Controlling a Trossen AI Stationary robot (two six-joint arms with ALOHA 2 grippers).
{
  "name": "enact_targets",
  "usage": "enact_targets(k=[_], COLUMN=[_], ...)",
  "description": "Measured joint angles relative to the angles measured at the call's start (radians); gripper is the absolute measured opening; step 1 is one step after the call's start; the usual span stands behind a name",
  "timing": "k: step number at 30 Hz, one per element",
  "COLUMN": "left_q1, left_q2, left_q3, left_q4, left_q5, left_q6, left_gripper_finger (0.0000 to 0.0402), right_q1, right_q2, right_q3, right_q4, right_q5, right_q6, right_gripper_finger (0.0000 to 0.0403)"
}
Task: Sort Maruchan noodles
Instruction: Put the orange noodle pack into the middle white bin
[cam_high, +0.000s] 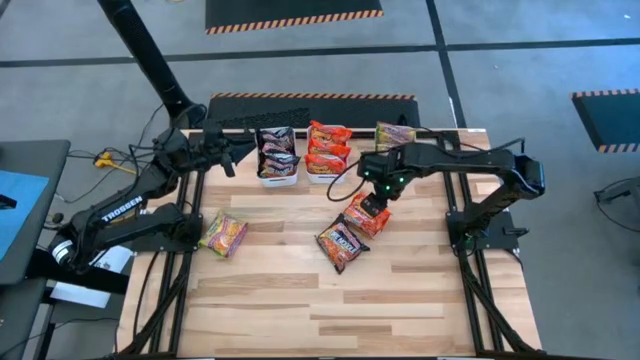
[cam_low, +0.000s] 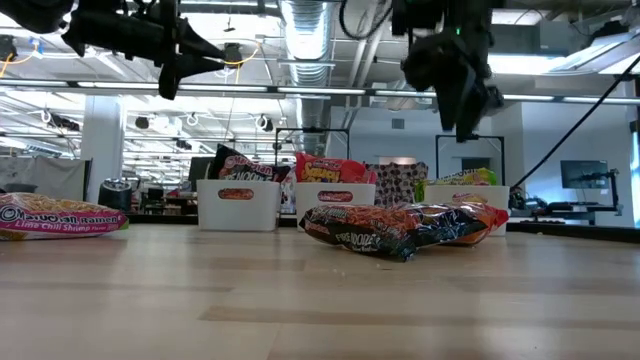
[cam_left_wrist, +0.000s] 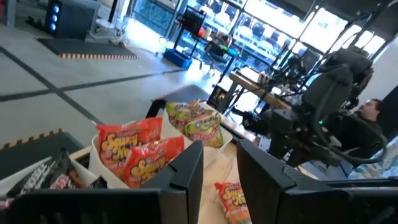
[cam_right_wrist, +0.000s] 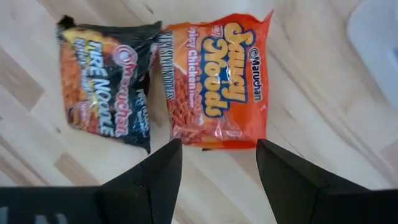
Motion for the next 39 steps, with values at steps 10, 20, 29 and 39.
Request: enact_targets(k=[10,20,29,39], left_q1=[0.000,0.000,0.000,0.000], left_q2=[0.000,0.000,0.001,0.001], left_q3=[0.000,0.000,0.000,0.000], left_q4=[-0.029,-0.031,-0.053,-0.053], left_q5=[0.006,0.006,0.006,-0.003], left_q6=[-0.002,-0.004,-0.015,-0.018], left_gripper_finger=[0.0086,0.0086,0.0086,0.0086], right_q1=[-0.100,-0.156,-0.202,-0.212], right_q2=[0.000,0.000,0.000,0.000], right_q3=[-0.171,-0.242,-0.324,-0.399], right_q4=[0.131,0.239,0.350,0.468], right_q5=[-0.013,-0.064,-0.113,-0.156], right_q6=[-0.058,-0.184,-0.199,-0.195], right_gripper_finger=[0.0228,0.0228,0.0228,0.0228])
